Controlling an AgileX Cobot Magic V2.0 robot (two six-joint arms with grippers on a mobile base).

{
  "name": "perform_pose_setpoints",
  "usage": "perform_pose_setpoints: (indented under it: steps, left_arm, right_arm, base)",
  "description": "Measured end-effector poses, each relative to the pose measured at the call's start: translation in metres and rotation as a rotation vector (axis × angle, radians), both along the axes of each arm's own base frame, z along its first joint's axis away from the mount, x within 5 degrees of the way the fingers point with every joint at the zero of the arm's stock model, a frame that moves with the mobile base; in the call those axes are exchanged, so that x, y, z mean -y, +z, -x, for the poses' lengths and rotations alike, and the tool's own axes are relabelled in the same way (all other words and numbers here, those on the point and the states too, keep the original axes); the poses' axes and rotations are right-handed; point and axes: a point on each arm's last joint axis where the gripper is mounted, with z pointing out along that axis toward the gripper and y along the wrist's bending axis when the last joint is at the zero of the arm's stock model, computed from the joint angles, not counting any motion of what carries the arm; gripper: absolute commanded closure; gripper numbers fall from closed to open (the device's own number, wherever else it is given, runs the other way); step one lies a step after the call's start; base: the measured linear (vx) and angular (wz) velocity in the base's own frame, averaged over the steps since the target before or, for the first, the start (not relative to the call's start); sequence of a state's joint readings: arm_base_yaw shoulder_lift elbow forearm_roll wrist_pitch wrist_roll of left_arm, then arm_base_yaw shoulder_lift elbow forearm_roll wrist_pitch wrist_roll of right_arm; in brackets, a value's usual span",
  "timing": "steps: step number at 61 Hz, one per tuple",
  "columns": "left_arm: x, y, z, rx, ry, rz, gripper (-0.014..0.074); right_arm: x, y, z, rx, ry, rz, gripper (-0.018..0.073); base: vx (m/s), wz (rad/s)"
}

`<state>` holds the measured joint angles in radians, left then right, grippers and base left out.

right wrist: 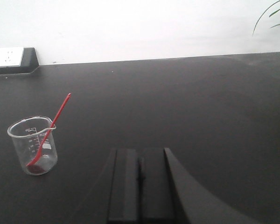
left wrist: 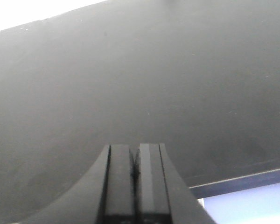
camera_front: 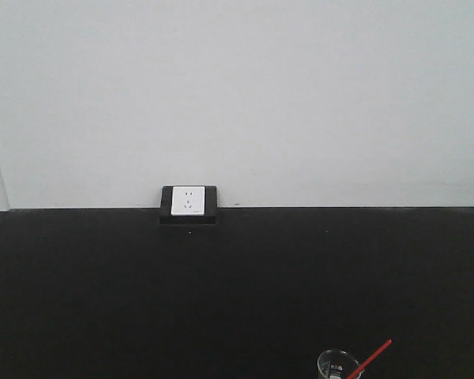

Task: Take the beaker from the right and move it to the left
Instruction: 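Move the right gripper toward the clear beaker with the red spoon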

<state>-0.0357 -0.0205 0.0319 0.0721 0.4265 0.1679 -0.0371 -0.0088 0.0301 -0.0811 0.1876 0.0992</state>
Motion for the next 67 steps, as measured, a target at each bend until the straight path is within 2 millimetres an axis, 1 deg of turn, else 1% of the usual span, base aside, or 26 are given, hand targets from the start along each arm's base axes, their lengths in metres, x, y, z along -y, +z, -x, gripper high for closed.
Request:
perform_pose_setpoints:
  steps: [22, 31, 38, 41, 44, 48, 51, 54, 57, 62, 67]
  left_arm:
    - [0.000, 0.000, 0.000, 0.000, 0.000, 0.000, 0.0603]
    - [0.000, 0.000, 0.000, 0.000, 0.000, 0.000, 0.0603]
    - [0.000, 0.000, 0.000, 0.000, 0.000, 0.000, 0.0603]
    - [0.000, 0.000, 0.000, 0.000, 0.000, 0.000, 0.0603]
    - [0.000, 0.000, 0.000, 0.000, 0.000, 0.000, 0.0603]
    - [0.000, 0.000, 0.000, 0.000, 0.000, 0.000, 0.0603]
    - [0.000, 0.000, 0.000, 0.000, 0.000, 0.000, 0.0603]
    - [0.000, 0.000, 0.000, 0.000, 0.000, 0.000, 0.0603]
    - [0.000, 0.000, 0.000, 0.000, 0.000, 0.000, 0.0603]
    - [0.000, 0.000, 0.000, 0.000, 0.000, 0.000, 0.0603]
    - [0.000, 0.000, 0.000, 0.000, 0.000, 0.000, 0.0603]
  right_arm:
    - [0.000, 0.000, 0.000, 0.005, 0.000, 0.000, 0.0567]
    - [0.000, 0.006, -0.001, 0.071, 0.006, 0.003, 0.0567]
    - [-0.001, 0.016, 0.000, 0.142, 0.011, 0.006, 0.0567]
    - [-0.001, 0.023, 0.000, 0.161, 0.011, 0.007, 0.0567]
    - [-0.001, 0.035, 0.000, 0.187, 0.012, 0.010, 0.0567]
    - [-0.001, 0.051, -0.004, 0.189, 0.013, 0.019, 0.0567]
    - [-0.001, 0.067, -0.008, 0.197, 0.014, 0.040, 0.0567]
    - [-0.001, 0.078, -0.017, 0.172, 0.017, 0.059, 0.0567]
    - [-0.001, 0.093, -0.027, 0.182, 0.023, 0.083, 0.0567]
    - [-0.001, 0.111, -0.047, 0.178, 0.034, 0.098, 0.0567]
    - [-0.002, 0.122, -0.068, 0.181, 0.047, 0.103, 0.0566]
  base:
    - [0.00, 0.00]
    - [0.00, 0.00]
    - [0.00, 0.00]
    - [0.00, 0.00]
    - [0.00, 0.00]
    - [0.00, 0.00]
    - [0.00, 0.00]
    - [0.00, 0.00]
    - [0.00, 0.00]
    - [0.00, 0.00]
    - [0.00, 0.00]
